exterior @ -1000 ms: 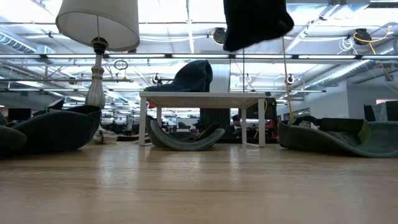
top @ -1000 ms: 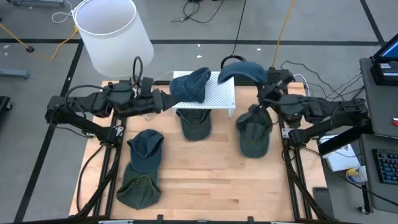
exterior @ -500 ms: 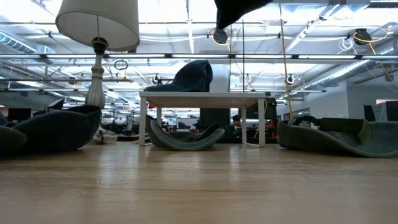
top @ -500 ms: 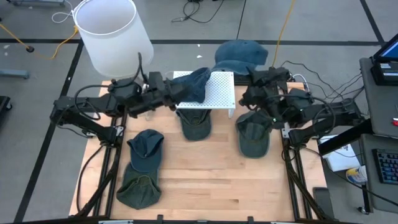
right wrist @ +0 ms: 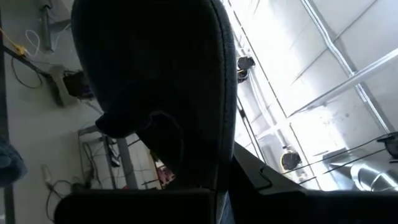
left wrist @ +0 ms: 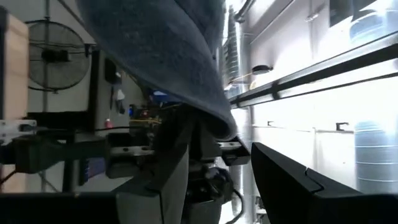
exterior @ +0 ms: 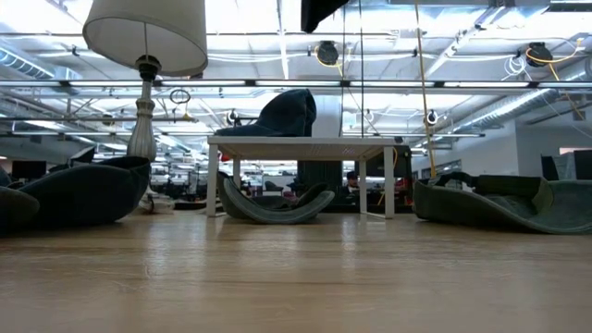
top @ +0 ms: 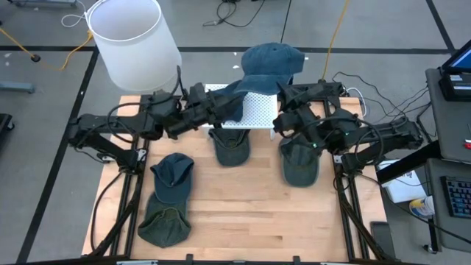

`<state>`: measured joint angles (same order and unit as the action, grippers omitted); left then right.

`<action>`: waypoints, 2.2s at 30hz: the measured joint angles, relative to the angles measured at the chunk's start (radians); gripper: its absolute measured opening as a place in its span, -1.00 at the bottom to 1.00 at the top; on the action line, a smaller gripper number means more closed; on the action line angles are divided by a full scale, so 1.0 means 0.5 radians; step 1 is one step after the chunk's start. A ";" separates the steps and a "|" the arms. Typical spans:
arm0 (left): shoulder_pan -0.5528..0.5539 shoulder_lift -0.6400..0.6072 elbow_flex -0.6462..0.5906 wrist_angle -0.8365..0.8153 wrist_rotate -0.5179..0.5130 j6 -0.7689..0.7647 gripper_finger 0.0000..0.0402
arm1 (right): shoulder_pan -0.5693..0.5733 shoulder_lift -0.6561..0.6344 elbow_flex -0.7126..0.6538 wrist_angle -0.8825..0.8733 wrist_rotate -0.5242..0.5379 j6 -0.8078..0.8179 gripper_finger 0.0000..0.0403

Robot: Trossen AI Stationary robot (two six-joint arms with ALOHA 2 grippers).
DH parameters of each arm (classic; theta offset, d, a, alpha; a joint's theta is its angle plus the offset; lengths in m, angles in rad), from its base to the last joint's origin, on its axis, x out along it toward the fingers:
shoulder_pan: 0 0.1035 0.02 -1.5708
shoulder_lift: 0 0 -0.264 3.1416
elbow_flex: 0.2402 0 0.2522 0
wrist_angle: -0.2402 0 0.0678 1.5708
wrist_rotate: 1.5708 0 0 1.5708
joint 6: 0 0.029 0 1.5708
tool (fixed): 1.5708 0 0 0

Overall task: Pick & Place hat
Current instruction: Stack the right blue cap on the blue cap on the shelf

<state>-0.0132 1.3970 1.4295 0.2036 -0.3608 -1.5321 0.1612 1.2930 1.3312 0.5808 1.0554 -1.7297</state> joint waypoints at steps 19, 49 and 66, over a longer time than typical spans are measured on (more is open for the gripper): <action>0.012 0.109 0.002 0.158 -0.189 0.023 -0.34 | 0.181 -0.004 -0.001 -0.076 -0.036 0.032 -0.96; 0.084 0.115 -0.001 0.464 0.313 0.285 -0.94 | 0.761 -0.013 -0.002 -0.119 0.683 1.316 0.31; 0.243 -0.071 -0.001 -0.086 1.031 0.589 -0.96 | 1.120 -0.109 -0.002 0.580 1.031 1.750 0.44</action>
<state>0.1082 1.3615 1.4291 0.1608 0.1545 -1.2375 0.7210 1.2383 1.3304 0.8709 1.5707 -0.8545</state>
